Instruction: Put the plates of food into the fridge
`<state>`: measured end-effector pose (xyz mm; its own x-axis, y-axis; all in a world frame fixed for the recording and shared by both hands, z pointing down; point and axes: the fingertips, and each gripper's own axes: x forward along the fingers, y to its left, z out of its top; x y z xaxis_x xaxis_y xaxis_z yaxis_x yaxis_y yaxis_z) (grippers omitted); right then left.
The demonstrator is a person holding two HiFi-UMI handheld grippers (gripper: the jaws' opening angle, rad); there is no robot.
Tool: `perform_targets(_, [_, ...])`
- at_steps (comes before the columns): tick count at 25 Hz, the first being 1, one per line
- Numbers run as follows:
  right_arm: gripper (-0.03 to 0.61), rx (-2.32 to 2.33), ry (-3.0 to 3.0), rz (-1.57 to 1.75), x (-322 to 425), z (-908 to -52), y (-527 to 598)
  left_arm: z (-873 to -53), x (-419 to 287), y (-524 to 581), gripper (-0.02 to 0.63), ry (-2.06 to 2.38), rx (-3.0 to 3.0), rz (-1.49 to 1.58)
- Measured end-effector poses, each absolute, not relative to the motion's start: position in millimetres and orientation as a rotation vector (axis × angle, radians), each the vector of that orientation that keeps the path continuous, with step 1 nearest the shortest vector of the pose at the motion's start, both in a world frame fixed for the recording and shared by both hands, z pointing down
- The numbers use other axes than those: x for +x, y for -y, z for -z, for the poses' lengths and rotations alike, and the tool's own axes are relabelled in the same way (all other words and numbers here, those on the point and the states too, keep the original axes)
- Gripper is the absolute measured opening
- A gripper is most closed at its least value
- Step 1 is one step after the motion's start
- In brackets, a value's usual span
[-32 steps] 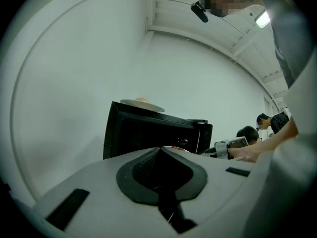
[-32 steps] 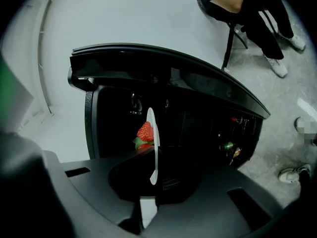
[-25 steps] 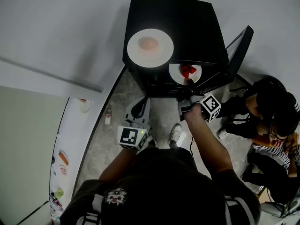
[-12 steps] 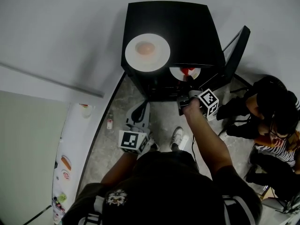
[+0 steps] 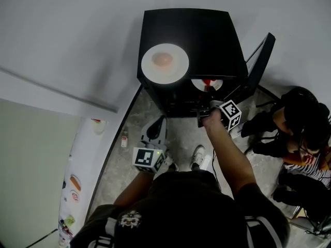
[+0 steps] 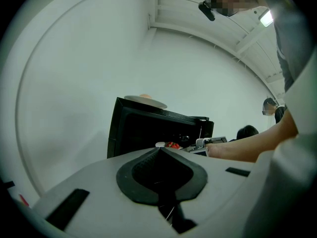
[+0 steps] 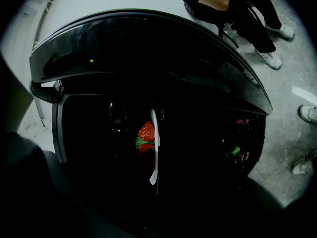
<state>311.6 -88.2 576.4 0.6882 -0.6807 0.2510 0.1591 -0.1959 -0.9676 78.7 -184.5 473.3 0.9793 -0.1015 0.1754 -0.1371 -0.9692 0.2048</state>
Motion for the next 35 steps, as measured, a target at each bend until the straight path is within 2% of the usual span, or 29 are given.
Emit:
perform_targets(8, [0.046,-1.648,-0.458,0.751,319,-570,88,-476,75,182,0.021,0.184,2.904,-0.267])
perform_targets(10, [0.127,-1.68,-0.496,0.733,319,-563,88,-473,76,182,0.023,0.193,2.89,-0.259])
perform_targets(11, [0.146,-1.697,-0.517,0.725,319,-560,87,-470,76,182,0.022,0.196,2.89,-0.252])
perform_targets(24, [0.187,-2.048,-0.785,0.738,252,-535,38,-431,78,187,0.021,0.242,2.944,-0.158])
perform_targets(28, [0.186,-2.221,-1.067,0.614,230,-497,40,-426,84,188,0.022,0.247,2.903,-0.123])
perform_targets(35, [0.186,-2.481,-1.478,0.186,196,-415,51,-411,95,182,0.021,0.22,2.875,-0.058])
